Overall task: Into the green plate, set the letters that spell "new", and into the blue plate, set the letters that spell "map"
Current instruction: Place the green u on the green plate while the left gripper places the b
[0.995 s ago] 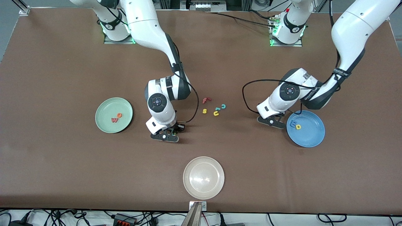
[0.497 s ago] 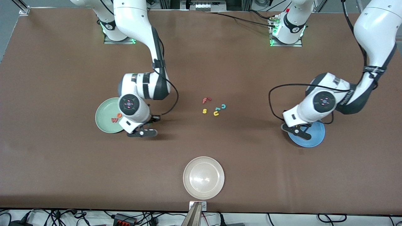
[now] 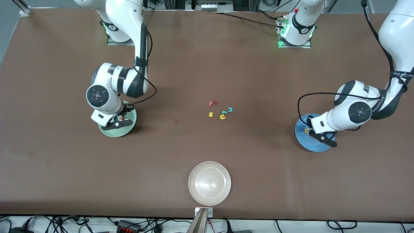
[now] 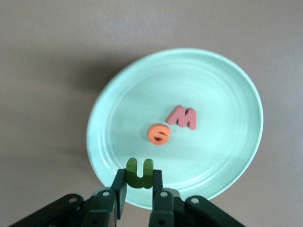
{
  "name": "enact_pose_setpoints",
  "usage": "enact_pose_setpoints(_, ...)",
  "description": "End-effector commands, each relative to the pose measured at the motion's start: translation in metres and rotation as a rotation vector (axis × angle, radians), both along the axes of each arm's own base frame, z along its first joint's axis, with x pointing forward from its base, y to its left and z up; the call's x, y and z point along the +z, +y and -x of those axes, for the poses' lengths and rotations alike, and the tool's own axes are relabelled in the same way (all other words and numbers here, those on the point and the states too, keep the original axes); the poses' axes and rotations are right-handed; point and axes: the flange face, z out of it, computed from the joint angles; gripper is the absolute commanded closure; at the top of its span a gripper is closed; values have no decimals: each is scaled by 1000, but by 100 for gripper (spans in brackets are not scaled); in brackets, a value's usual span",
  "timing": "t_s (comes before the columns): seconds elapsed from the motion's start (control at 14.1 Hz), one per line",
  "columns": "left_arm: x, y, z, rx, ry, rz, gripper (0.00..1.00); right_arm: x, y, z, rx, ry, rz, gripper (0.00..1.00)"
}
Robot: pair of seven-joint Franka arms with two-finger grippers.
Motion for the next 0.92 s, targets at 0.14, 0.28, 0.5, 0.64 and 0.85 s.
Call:
enact_pose_setpoints(0.14, 19, -18, -7, -37, -33, -1, 0, -5, 2, 7, 11, -3, -29, 92)
enact_pose_setpoints(0.28, 45, -39, -12, -25, -52, 39, 0, -15, 3, 6, -8, -8, -54, 92)
enact_pose_setpoints(0.5, 111, -61, -24, 23, 12, 60, 0, -36, 8, 4, 3, -31, -60, 92)
enact_pose_setpoints(0.64, 155, -73, -27, 54, 22, 48, 0, -44, 0, 1, -6, -39, -61, 91)
enact_pose_setpoints(0.85, 232, -75, -32, 96, 16, 60, 0, -46, -9, 0, 11, -32, -67, 89)
